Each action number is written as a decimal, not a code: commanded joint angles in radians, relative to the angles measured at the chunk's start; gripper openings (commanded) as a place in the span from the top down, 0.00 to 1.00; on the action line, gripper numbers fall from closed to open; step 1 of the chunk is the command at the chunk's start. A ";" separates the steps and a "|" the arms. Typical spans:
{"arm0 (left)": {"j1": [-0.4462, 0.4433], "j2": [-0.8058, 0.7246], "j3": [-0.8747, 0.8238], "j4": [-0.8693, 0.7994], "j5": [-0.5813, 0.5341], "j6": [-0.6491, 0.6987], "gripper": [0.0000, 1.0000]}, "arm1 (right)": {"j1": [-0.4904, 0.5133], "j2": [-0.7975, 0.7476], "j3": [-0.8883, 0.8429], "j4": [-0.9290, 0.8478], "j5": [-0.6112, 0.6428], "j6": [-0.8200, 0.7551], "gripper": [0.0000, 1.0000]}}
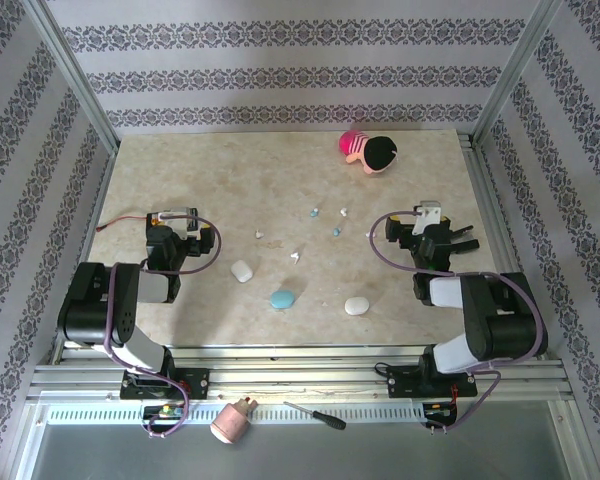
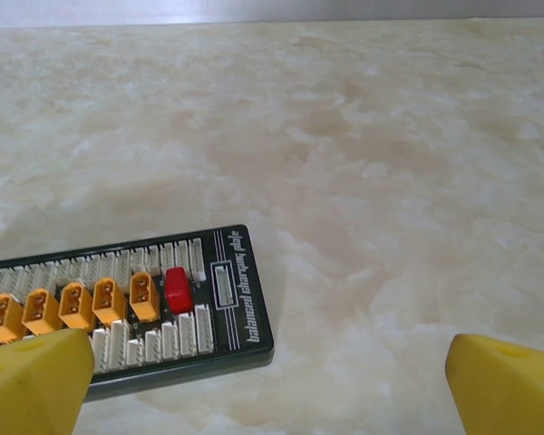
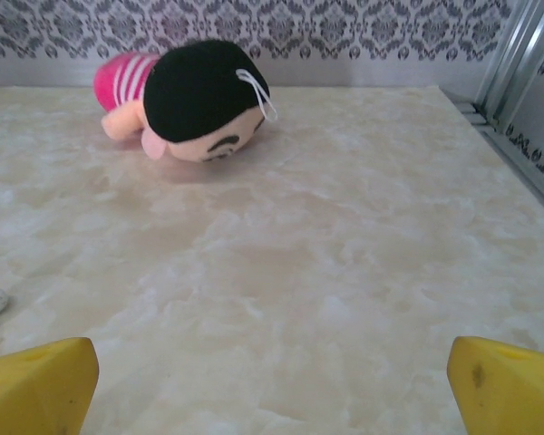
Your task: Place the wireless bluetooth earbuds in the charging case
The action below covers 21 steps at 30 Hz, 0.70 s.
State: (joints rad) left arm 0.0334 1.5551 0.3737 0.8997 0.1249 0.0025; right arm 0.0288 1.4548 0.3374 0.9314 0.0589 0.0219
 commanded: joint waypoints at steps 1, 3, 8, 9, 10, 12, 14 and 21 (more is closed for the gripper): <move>-0.013 -0.093 0.020 -0.074 -0.020 0.010 0.01 | 0.006 -0.082 -0.006 -0.043 -0.046 -0.020 0.02; -0.027 -0.170 0.047 -0.187 -0.036 0.015 0.01 | 0.017 -0.142 0.000 -0.105 -0.069 -0.040 0.02; -0.069 -0.363 0.148 -0.511 -0.040 -0.069 0.01 | 0.073 -0.318 0.099 -0.413 -0.202 -0.136 0.02; -0.074 -0.390 0.168 -0.562 -0.021 -0.088 0.01 | 0.092 -0.337 0.101 -0.428 -0.228 -0.157 0.02; -0.077 -0.416 0.188 -0.614 0.000 -0.118 0.01 | 0.114 -0.357 0.103 -0.445 -0.252 -0.181 0.02; -0.079 -0.454 0.227 -0.710 0.049 -0.164 0.01 | 0.165 -0.387 0.131 -0.519 -0.291 -0.219 0.02; -0.085 -0.488 0.260 -0.802 0.081 -0.201 0.01 | 0.234 -0.406 0.173 -0.633 -0.317 -0.281 0.02; -0.085 -0.552 0.329 -1.039 0.181 -0.269 0.01 | 0.497 -0.342 0.292 -0.881 -0.388 -0.438 0.02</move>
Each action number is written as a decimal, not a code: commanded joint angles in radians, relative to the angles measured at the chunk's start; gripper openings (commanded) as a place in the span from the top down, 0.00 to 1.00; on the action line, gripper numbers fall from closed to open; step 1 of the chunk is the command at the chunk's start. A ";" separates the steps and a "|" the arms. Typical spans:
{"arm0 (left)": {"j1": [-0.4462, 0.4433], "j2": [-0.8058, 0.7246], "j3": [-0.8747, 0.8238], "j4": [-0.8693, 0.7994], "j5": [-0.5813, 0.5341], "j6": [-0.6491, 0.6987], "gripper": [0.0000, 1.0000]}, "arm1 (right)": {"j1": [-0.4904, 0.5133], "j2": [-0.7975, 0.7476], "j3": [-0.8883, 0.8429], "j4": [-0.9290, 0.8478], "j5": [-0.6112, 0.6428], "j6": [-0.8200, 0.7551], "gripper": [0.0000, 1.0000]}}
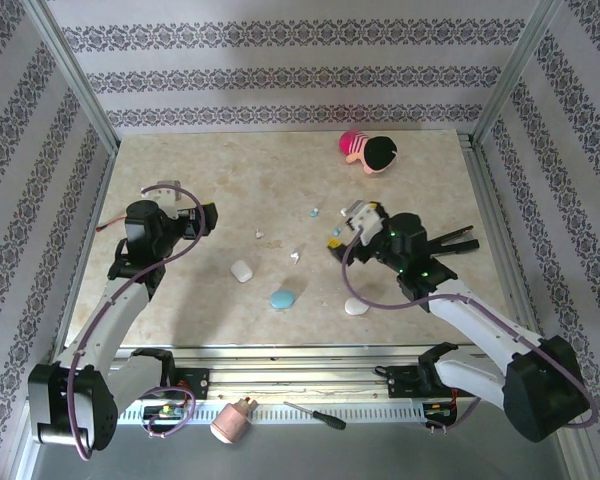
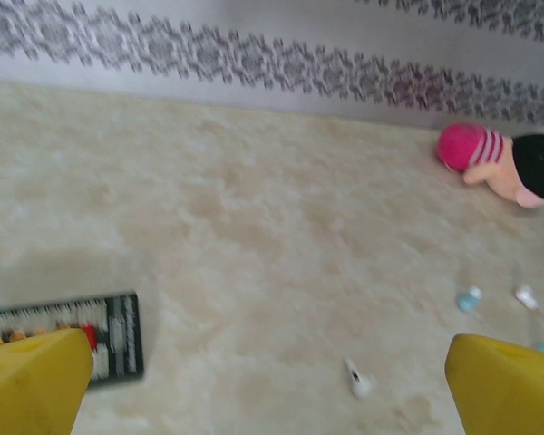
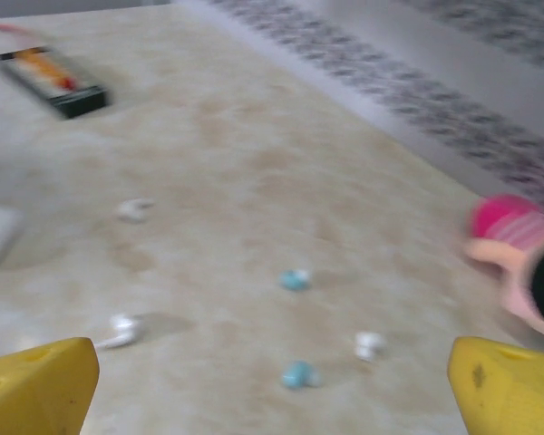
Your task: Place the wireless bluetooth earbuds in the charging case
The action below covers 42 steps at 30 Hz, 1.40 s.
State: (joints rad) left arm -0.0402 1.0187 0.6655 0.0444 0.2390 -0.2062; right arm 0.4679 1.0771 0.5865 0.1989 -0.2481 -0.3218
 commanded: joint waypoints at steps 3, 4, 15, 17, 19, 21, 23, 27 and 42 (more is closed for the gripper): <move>-0.011 -0.017 0.048 -0.228 0.083 -0.068 0.01 | 0.165 0.117 0.108 -0.238 -0.126 -0.140 0.02; -0.012 -0.017 0.046 -0.231 0.085 -0.073 0.01 | 0.200 0.151 0.131 -0.270 -0.137 -0.153 0.02; -0.012 -0.016 0.025 -0.216 0.104 -0.105 0.01 | 0.350 0.466 0.306 -0.465 -0.126 -0.312 0.11; -0.011 -0.012 0.025 -0.218 0.110 -0.107 0.01 | 0.360 0.506 0.325 -0.467 -0.123 -0.325 0.15; -0.011 -0.011 0.026 -0.221 0.112 -0.105 0.01 | 0.371 0.539 0.342 -0.469 -0.115 -0.334 0.18; -0.012 -0.012 0.026 -0.225 0.108 -0.102 0.00 | 0.381 0.575 0.361 -0.471 -0.113 -0.341 0.23; -0.012 -0.012 0.026 -0.228 0.106 -0.101 0.01 | 0.387 0.602 0.376 -0.475 -0.112 -0.346 0.27; -0.012 -0.007 0.028 -0.226 0.114 -0.100 0.01 | 0.394 0.649 0.400 -0.472 -0.109 -0.351 0.31; -0.011 0.001 0.026 -0.223 0.126 -0.101 0.01 | 0.397 0.713 0.427 -0.494 -0.120 -0.369 0.45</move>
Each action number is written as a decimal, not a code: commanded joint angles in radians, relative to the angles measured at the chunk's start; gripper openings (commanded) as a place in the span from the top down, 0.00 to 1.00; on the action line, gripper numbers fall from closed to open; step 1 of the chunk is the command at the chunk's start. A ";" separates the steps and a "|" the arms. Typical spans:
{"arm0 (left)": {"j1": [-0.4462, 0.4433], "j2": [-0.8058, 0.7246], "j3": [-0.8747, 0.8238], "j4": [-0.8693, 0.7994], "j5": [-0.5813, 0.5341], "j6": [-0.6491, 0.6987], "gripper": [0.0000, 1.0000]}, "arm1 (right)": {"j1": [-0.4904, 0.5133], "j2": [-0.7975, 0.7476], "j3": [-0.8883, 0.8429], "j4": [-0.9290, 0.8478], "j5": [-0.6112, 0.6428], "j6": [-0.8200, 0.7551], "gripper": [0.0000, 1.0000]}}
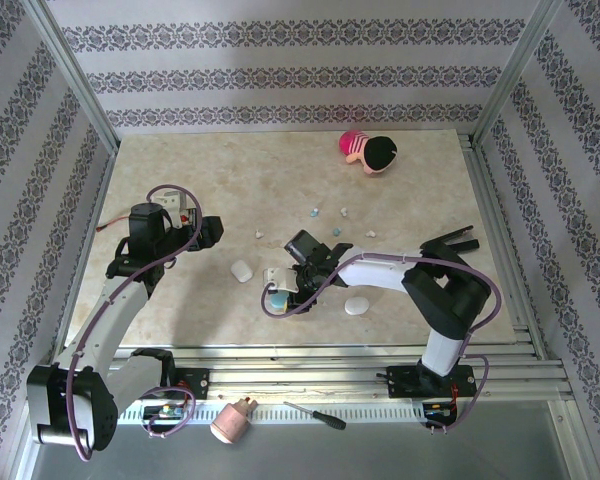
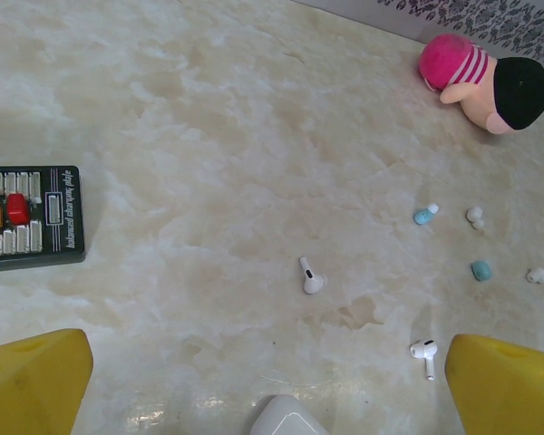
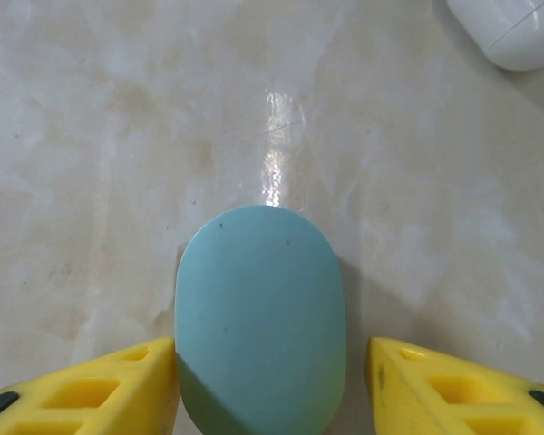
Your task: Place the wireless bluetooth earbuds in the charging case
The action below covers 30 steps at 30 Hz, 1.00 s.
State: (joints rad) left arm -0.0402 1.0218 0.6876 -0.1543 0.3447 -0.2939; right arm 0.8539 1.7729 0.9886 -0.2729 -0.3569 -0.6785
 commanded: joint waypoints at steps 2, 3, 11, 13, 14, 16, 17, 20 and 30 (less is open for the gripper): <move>-0.012 -0.002 0.005 -0.025 0.022 -0.014 0.01 | 0.011 0.020 0.024 -0.023 -0.010 -0.011 0.48; -0.011 -0.002 0.005 -0.024 0.022 -0.016 0.01 | 0.011 0.020 0.026 -0.025 -0.006 -0.011 0.50; -0.013 -0.017 0.001 -0.017 0.041 0.003 0.01 | 0.010 -0.022 0.028 -0.037 -0.004 0.008 0.62; -0.012 -0.027 -0.005 0.002 0.059 0.005 0.01 | 0.007 -0.063 0.024 -0.039 -0.011 0.020 0.63; -0.014 -0.033 0.003 0.003 0.077 0.011 0.01 | 0.002 -0.089 0.021 -0.041 -0.019 0.028 0.63; -0.025 -0.042 0.026 -0.002 0.111 0.044 0.01 | -0.012 -0.146 0.019 -0.046 -0.037 0.048 0.64; -0.038 -0.048 0.041 -0.004 0.121 0.072 0.01 | -0.020 -0.176 0.016 -0.049 -0.048 0.058 0.64; -0.087 -0.066 0.085 -0.017 0.178 0.193 0.01 | -0.056 -0.257 0.014 -0.057 -0.085 0.082 0.66; -0.285 -0.049 0.228 -0.173 0.392 0.627 0.01 | -0.201 -0.436 0.120 -0.227 -0.198 0.127 0.68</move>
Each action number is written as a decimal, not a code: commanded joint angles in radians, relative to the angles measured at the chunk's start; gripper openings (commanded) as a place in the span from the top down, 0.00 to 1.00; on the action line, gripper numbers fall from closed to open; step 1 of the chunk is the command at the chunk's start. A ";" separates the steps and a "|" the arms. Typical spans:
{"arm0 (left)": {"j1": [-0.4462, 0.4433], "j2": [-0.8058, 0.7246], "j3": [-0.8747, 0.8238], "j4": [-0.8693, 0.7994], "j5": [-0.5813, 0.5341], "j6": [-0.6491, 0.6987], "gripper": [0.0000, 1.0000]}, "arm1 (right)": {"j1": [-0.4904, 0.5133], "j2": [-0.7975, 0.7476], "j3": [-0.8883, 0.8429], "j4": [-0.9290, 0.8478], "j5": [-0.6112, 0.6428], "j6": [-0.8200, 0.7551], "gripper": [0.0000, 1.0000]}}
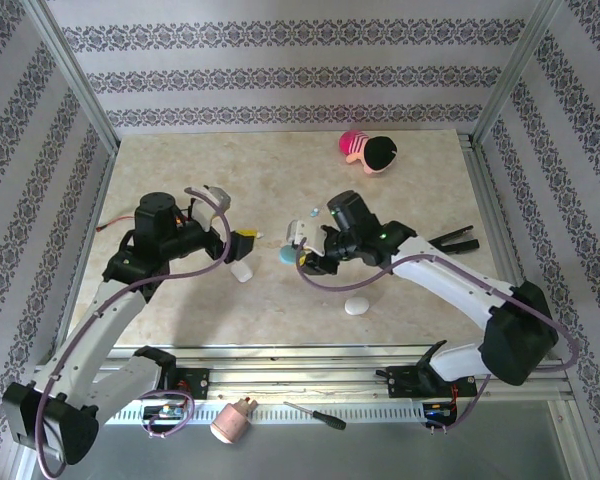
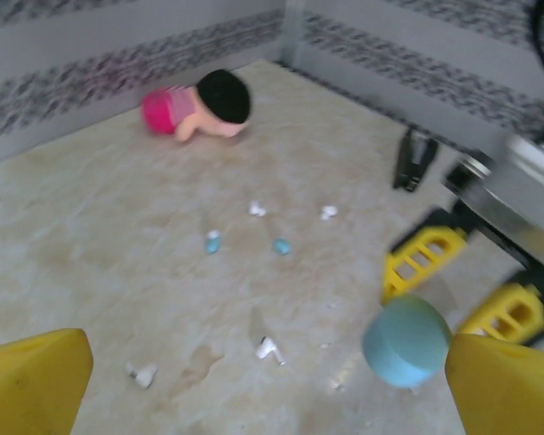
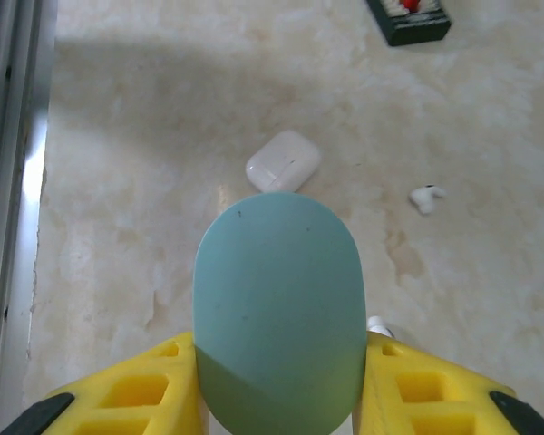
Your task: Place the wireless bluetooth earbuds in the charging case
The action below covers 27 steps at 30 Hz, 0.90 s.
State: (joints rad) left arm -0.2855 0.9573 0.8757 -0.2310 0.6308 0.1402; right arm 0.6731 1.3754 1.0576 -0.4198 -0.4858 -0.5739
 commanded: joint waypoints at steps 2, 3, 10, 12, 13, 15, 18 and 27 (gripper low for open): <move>-0.072 0.034 0.055 -0.108 0.152 0.246 0.01 | -0.037 -0.048 0.083 -0.124 -0.087 0.016 0.68; -0.091 0.047 0.063 -0.112 0.169 0.268 0.01 | -0.042 -0.050 0.105 -0.148 -0.095 0.010 0.68; -0.186 0.097 0.064 -0.068 0.235 0.352 0.02 | -0.055 -0.082 0.172 -0.184 -0.230 0.033 0.69; -0.194 0.108 0.056 -0.041 0.258 0.343 0.05 | -0.055 -0.091 0.179 -0.180 -0.280 0.040 0.69; -0.199 0.112 0.056 -0.035 0.268 0.339 0.07 | -0.055 -0.094 0.181 -0.179 -0.298 0.044 0.70; -0.209 0.121 0.059 -0.024 0.277 0.333 0.09 | -0.055 -0.103 0.186 -0.179 -0.320 0.049 0.70; -0.220 0.131 0.059 0.005 0.288 0.312 0.15 | -0.055 -0.111 0.188 -0.178 -0.330 0.052 0.71; -0.231 0.161 0.061 0.081 0.310 0.240 0.35 | -0.053 -0.117 0.183 -0.157 -0.358 0.059 0.71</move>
State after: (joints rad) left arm -0.4988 1.1095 0.9264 -0.2123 0.9028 0.4095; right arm 0.6239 1.2812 1.2156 -0.5877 -0.7921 -0.5247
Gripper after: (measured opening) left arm 0.661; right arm 0.313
